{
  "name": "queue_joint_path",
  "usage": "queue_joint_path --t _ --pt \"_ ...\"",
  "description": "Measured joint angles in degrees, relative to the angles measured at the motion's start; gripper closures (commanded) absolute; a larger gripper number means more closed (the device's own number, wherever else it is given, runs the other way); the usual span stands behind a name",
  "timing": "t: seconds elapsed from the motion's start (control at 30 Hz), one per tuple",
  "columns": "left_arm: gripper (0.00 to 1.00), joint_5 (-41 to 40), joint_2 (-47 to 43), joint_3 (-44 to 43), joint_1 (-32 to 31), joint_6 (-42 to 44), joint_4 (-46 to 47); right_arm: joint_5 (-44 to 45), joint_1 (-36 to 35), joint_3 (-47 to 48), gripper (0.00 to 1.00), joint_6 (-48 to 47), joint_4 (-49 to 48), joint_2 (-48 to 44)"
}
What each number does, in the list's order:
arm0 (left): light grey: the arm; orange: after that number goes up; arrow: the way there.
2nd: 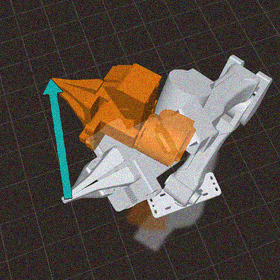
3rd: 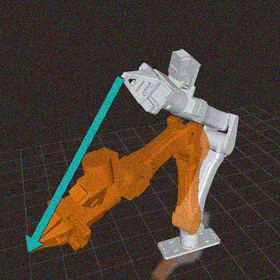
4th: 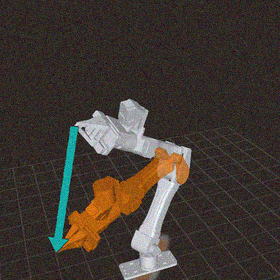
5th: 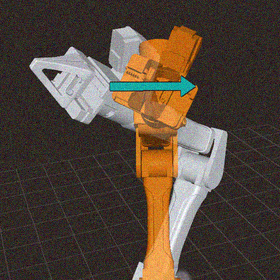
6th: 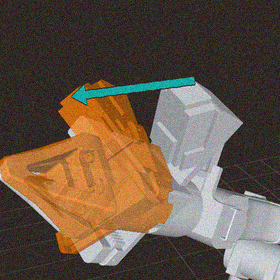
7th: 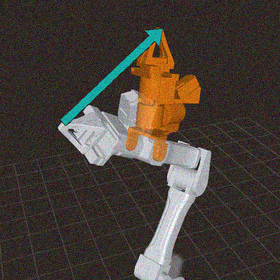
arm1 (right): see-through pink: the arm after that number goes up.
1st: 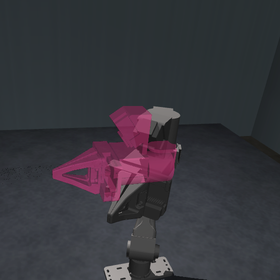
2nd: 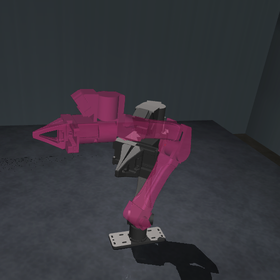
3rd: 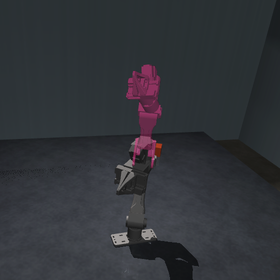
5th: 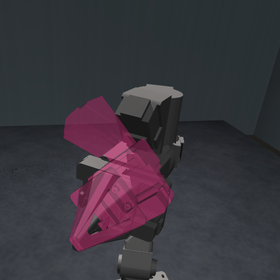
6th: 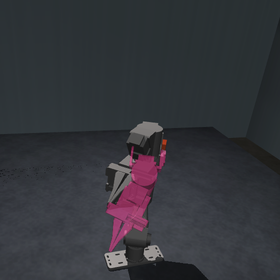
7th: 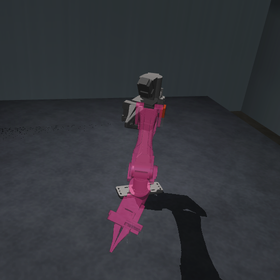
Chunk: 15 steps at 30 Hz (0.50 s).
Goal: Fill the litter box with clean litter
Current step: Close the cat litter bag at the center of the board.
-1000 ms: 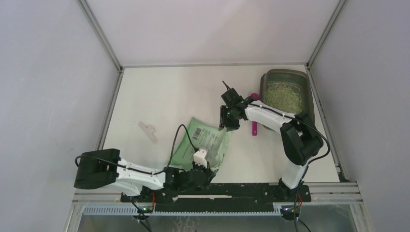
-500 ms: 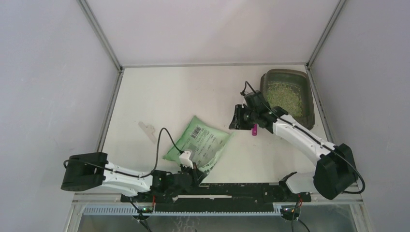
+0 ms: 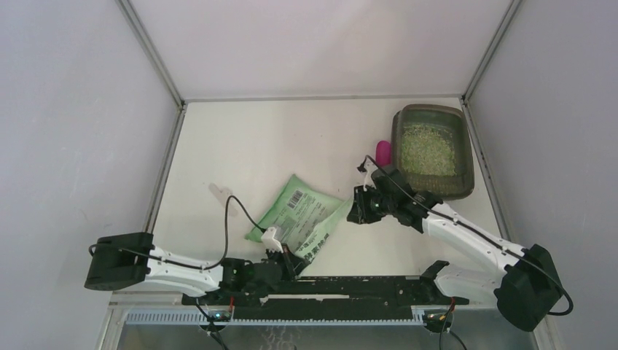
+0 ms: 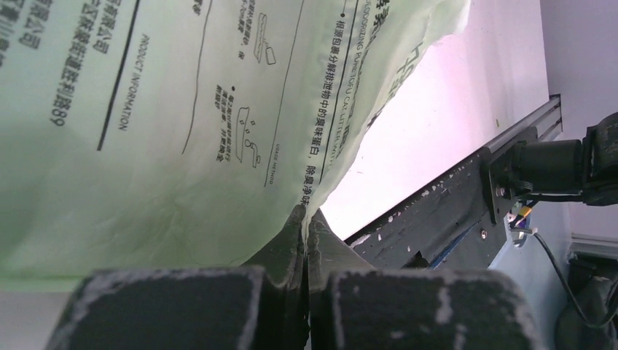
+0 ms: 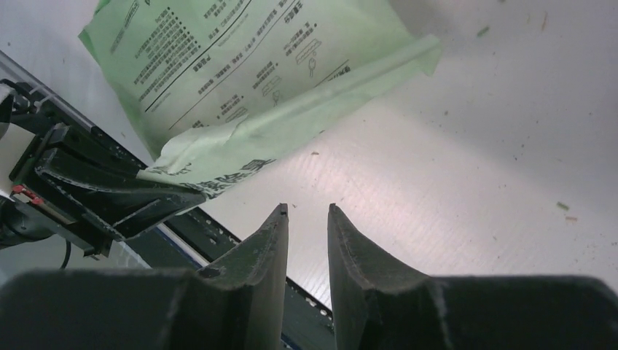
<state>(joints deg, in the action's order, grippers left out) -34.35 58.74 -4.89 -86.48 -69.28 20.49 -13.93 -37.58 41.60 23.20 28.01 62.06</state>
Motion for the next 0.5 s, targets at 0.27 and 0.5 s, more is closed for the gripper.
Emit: queue_joint_path --t 0.27,0.5 --pt "1.00 -0.8 -1.7 1.5 -0.1 -4.5 -0.2 0.4 0.0 2.0 0.77 -1.0 -4.5 10.0" --pt "1.00 -2.6 -5.0 1.5 -0.5 -7.3 -3.6 0.5 0.0 9.7 0.77 -1.4 -7.9 21.4"
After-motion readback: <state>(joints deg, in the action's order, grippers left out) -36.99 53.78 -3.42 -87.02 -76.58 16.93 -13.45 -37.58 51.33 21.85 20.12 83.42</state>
